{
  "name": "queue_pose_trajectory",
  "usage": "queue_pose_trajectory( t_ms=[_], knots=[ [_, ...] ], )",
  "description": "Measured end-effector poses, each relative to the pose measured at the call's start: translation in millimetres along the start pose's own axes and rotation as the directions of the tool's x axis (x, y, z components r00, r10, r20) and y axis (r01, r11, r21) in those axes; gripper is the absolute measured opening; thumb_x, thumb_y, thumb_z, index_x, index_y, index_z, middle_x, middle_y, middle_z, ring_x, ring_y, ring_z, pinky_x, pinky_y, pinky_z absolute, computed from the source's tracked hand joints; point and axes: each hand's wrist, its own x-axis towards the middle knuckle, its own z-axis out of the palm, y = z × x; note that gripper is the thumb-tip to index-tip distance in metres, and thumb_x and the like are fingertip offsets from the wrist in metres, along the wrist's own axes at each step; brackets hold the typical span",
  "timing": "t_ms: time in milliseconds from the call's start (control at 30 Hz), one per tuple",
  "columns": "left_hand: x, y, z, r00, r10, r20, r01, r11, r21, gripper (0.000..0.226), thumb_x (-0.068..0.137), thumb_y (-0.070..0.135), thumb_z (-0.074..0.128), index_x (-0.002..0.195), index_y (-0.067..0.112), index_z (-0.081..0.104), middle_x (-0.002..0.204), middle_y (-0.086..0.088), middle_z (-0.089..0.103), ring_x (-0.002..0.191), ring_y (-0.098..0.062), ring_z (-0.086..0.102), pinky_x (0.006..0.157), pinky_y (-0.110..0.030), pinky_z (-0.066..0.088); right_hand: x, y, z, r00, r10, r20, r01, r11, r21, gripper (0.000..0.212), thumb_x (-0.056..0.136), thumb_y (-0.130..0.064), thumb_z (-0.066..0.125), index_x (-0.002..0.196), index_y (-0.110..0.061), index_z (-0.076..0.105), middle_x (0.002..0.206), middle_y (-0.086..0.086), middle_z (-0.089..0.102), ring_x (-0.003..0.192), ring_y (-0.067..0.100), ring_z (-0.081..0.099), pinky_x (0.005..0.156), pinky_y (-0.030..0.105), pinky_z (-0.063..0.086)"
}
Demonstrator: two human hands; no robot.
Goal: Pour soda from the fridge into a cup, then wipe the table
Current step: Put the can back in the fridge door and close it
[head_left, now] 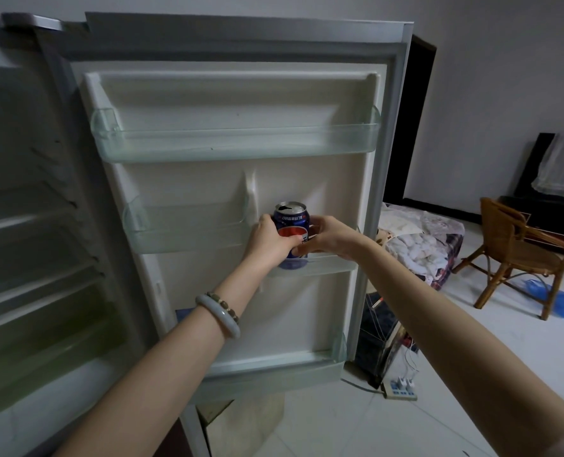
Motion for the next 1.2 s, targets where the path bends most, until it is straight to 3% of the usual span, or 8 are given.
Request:
queue_pose_trajectory(
  t_ms=[267,400,467,600,833,1033,1100,1200],
  knots=[
    [-11.7,-6.1,2.5,0.997,0.08,-0.022,-0.079,0.996,0.05,0.058,0.076,0.021,0.073,0.123,0.005,0.043,0.126,-0.012,0.053,0.111,-0.025,0.055,0.077,-0.021,0.039,-6.9,-3.7,1.1,0.999,-0.003,-0.044,-0.005,0.982,-0.188,0.042,0.069,-0.005,0.078,0.109,-0.005,0.066,0.104,0.014,0.07,0.097,0.027,0.064,0.094,0.037,0.05],
    [-30.1,-11.0,-0.2,0.981,0.196,0.0,-0.195,0.977,0.084,0.071,0.075,0.022,0.074,0.133,0.005,0.037,0.132,-0.013,0.048,0.121,-0.027,0.047,0.097,-0.032,0.041,-22.1,-3.4,-4.3,0.987,-0.032,-0.155,-0.019,0.949,-0.315,0.075,0.073,-0.022,0.079,0.137,-0.005,0.044,0.129,0.013,0.057,0.116,0.023,0.056,0.102,0.034,0.043],
    [-44.6,-13.6,-1.7,0.959,0.282,-0.004,-0.279,0.952,0.126,0.08,0.076,0.023,0.075,0.141,0.004,0.031,0.138,-0.014,0.044,0.127,-0.027,0.041,0.104,-0.034,0.036,-37.4,-2.8,-7.7,0.967,-0.108,-0.229,0.022,0.937,-0.348,0.076,0.076,-0.02,0.076,0.14,-0.007,0.037,0.132,0.012,0.054,0.118,0.022,0.054,0.102,0.032,0.042],
    [-77.4,-20.1,-2.7,0.912,0.406,0.056,-0.407,0.881,0.24,0.082,0.086,0.025,0.065,0.148,0.005,0.015,0.152,-0.013,0.025,0.14,-0.024,0.023,0.115,-0.033,0.02,-72.8,11.1,-11.7,0.919,-0.227,-0.323,0.091,0.917,-0.388,0.064,0.08,-0.016,0.072,0.137,-0.012,0.044,0.128,0.01,0.057,0.116,0.02,0.055,0.102,0.033,0.044],
    [-97.4,-28.6,20.8,0.808,0.539,0.239,-0.586,0.694,0.418,0.072,0.093,0.029,0.051,0.149,0.006,0.011,0.158,-0.008,0.01,0.145,-0.019,0.002,0.117,-0.027,-0.001,-114.8,62.2,-16.3,0.877,-0.181,-0.446,0.009,0.932,-0.362,0.056,0.082,-0.01,0.068,0.134,-0.009,0.047,0.132,0.009,0.054,0.121,0.02,0.051,0.104,0.036,0.042],
    [-96.0,-23.6,69.2,0.781,0.55,0.295,-0.613,0.587,0.529,0.073,0.095,0.033,0.045,0.15,0.009,0.003,0.159,-0.008,0.003,0.146,-0.019,-0.004,0.118,-0.032,-0.006,-111.6,115.7,-41.5,0.878,-0.088,-0.47,-0.055,0.958,-0.283,0.061,0.083,-0.01,0.068,0.138,-0.009,0.041,0.139,0.01,0.048,0.127,0.021,0.045,0.102,0.031,0.04],
    [-91.6,-20.1,87.8,0.789,0.557,0.258,-0.583,0.549,0.599,0.072,0.096,0.034,0.041,0.15,0.01,-0.001,0.159,-0.008,-0.001,0.146,-0.02,-0.008,0.117,-0.036,-0.011,-99.7,133.3,-58.3,0.888,-0.07,-0.455,-0.065,0.959,-0.276,0.067,0.082,-0.011,0.069,0.141,-0.009,0.037,0.142,0.011,0.044,0.13,0.022,0.042,0.105,0.034,0.038],
    [-81.6,-6.2,113.1,0.829,0.542,0.134,-0.484,0.577,0.658,0.073,0.096,0.034,0.041,0.149,0.012,-0.003,0.159,-0.008,0.0,0.145,-0.02,-0.007,0.114,-0.038,-0.015,-76.2,156.6,-86.8,0.913,-0.045,-0.405,-0.064,0.966,-0.252,0.073,0.081,-0.013,0.07,0.144,-0.008,0.032,0.146,0.01,0.039,0.133,0.023,0.038,0.107,0.037,0.037]
  ],
)
